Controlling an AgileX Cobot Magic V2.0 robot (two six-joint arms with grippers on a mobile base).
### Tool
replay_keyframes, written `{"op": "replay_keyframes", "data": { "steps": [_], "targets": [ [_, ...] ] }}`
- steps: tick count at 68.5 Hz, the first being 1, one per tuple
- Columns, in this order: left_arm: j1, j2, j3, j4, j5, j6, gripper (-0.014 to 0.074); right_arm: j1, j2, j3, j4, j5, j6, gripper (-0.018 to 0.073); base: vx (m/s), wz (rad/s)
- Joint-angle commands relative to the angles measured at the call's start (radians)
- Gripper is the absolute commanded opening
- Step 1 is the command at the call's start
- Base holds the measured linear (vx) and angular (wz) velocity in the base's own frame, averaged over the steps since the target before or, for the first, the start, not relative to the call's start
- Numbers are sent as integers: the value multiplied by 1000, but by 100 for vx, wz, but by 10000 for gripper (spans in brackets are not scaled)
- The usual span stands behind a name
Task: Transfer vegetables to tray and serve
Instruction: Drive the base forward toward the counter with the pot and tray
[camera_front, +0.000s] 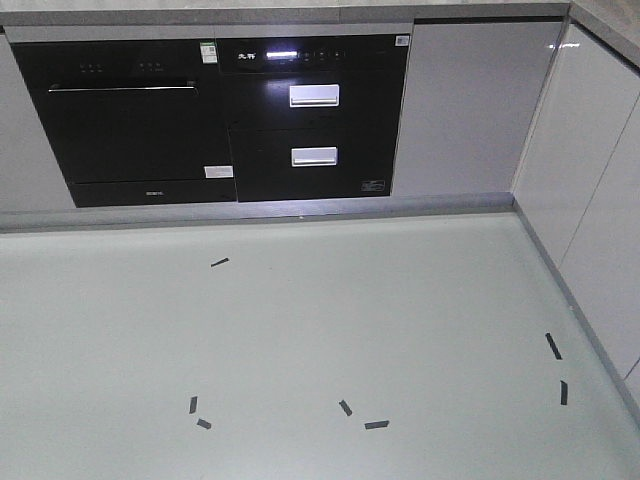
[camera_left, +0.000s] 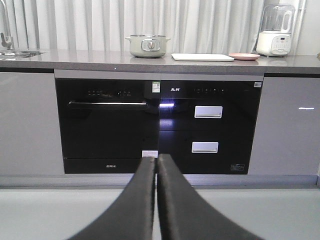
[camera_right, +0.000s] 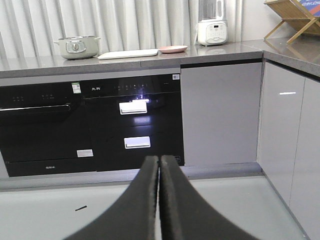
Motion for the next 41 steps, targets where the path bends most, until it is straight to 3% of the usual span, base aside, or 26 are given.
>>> {"op": "replay_keyframes", "data": {
  "steps": [1, 41],
  "targets": [
    [-3, -14, 28, -9, -70, -4, -6, 1, -7, 16, -12, -78, 0, -6, 0, 0],
    [-3, -14, 28, -9, -70, -4, -6, 1, -7, 16, -12, -78, 0, -6, 0, 0]
  ]
}}
